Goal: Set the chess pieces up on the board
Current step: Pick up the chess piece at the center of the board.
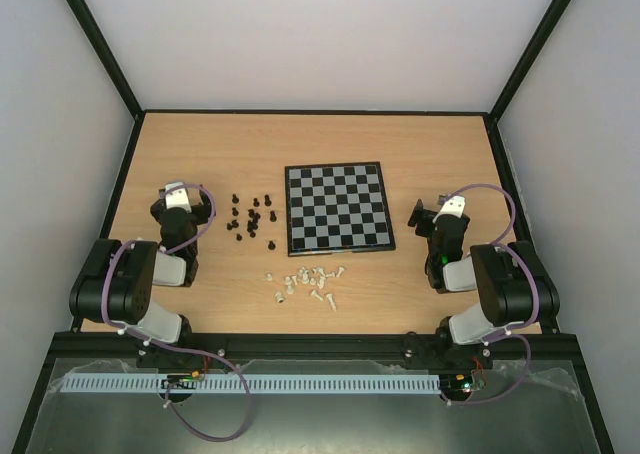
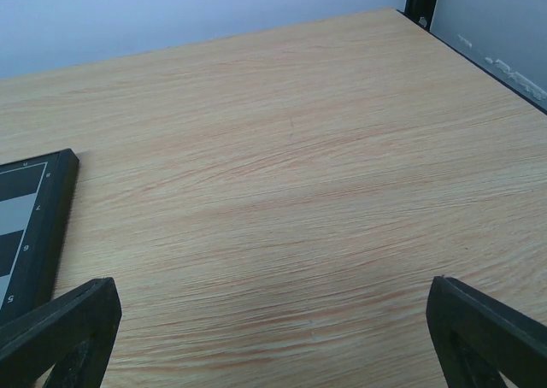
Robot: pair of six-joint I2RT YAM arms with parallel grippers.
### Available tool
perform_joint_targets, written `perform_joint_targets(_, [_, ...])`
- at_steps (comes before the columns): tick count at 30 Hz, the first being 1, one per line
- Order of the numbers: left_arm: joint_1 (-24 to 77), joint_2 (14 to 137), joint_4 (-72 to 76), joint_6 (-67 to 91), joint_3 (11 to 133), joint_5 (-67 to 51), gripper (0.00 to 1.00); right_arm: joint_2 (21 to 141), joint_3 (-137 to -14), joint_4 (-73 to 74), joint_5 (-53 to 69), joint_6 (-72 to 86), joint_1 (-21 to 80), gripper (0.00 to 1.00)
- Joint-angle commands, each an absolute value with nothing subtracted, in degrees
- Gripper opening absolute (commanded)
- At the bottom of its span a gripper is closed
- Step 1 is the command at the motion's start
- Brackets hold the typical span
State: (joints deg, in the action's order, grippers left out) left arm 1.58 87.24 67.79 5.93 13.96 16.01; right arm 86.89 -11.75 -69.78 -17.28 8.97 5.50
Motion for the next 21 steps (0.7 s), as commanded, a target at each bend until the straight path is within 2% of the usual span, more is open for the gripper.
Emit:
perform_joint_targets(1, [1.7, 87.1, 70.9, 5.8, 13.9, 15.5, 1.00, 87.0, -12.7, -72.2, -17.8, 8.4, 5.2, 0.99])
perform_joint_targets(18, [1.7, 87.0, 71.0, 5.8, 13.9, 15.5, 0.99, 87.0, -12.6, -72.2, -17.8, 8.4, 5.2, 0.99])
perform_joint_targets(21, [2.4, 85.3, 66.0, 3.8, 16.0, 13.3, 1.00, 86.8, -12.4, -72.4, -17.9, 8.4, 5.2, 0.99])
